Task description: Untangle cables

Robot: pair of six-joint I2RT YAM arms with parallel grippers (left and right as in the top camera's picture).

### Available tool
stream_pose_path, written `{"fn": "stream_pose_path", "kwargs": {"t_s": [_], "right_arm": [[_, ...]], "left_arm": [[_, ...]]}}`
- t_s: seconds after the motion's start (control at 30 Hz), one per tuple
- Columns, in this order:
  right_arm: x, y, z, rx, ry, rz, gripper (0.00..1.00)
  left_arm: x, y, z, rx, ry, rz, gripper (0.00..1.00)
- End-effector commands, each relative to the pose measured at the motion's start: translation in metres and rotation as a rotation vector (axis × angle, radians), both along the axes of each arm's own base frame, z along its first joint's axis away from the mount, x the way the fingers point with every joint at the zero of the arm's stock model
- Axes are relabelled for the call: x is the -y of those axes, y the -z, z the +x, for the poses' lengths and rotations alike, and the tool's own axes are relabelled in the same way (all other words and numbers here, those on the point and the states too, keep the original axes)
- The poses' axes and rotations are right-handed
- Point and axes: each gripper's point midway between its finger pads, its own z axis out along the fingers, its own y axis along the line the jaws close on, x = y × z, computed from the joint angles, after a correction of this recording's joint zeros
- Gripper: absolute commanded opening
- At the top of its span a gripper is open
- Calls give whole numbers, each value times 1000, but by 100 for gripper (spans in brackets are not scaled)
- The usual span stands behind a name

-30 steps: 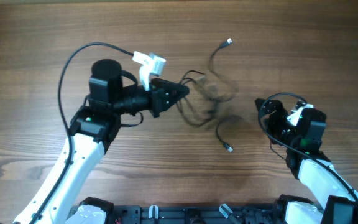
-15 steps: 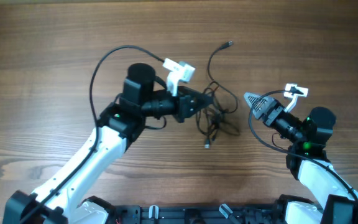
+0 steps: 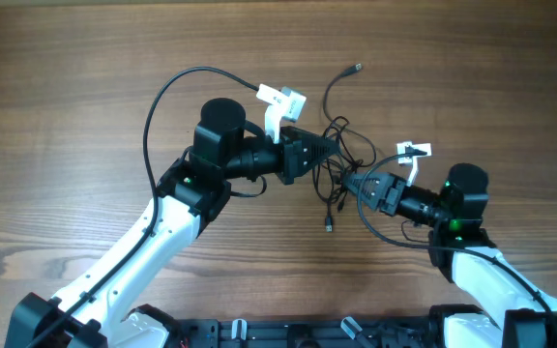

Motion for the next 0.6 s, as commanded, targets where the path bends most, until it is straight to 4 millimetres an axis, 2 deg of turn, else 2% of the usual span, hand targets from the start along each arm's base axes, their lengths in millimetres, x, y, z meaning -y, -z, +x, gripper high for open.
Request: {"fn": "stream_pose_path", "kwargs": {"t_s": [0.0,0.17,0.23,0.33,0.47,0.5,0.53,0.57], "right_arm": [[11,20,17,-34,137,-92,73],[15,24,24,-53,198,-110,73],[10,23,21,-55,177,-106,64],[1,24,15,-86,152,-89,59],[-3,21,15,-84,144,-79,35],[-3,19,16,-69,144,-76,25],[-4,13,18,-39,144,-70,11],[-3,11,19,-26,146,-67,4]], "left_arm": [[2,-7,3,-48,-18,-26,4],[11,-8,-12,-65,45,-35,4],[17,-9,-19,-63,66,-35,4],[18,-9,-19,-60,63,-34,4],[18,-8,-17,-59,53,-32,4],[18,-7,-17,-64,53,-28,4],[17,-6,-18,-68,53,-23,4],[17,-3,-18,-73,54,-16,4]]}}
